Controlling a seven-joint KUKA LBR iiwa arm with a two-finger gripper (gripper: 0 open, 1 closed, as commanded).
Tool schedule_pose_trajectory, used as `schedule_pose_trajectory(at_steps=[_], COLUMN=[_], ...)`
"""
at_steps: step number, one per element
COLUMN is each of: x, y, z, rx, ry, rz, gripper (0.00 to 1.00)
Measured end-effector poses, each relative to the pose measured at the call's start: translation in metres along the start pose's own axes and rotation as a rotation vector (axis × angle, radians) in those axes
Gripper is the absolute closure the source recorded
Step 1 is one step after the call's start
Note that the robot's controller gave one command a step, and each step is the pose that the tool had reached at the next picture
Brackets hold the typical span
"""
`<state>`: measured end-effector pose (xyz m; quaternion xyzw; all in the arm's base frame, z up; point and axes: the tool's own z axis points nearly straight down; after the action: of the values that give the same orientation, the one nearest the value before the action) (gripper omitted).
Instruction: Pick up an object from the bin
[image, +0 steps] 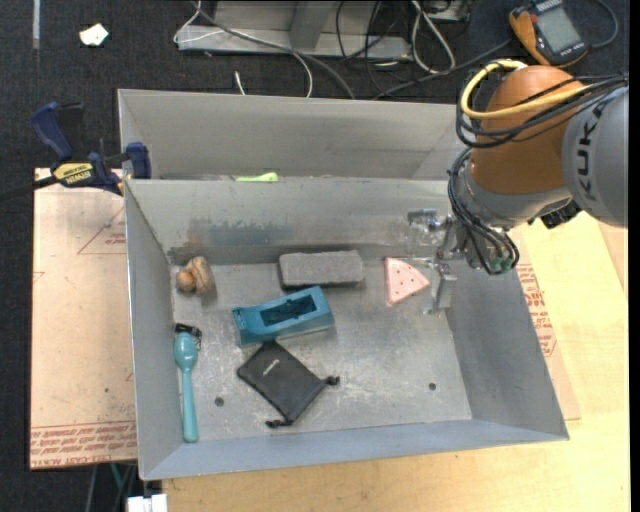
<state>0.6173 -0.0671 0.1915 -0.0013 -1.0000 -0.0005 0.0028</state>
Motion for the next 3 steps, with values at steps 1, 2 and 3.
schedule_pose_trajectory(at_steps=[1,2,3], x=[-0.001,0.01,-0.01], y=[0.0,0.01,0.071], z=[-0.005,0.052,0.09], rx=[0.001,0.001,0.003], ry=[-0.007,-0.012,-0.019], rz=[-0.001,-0.03,-0.103], gripper=[0.0,0.0,0.0])
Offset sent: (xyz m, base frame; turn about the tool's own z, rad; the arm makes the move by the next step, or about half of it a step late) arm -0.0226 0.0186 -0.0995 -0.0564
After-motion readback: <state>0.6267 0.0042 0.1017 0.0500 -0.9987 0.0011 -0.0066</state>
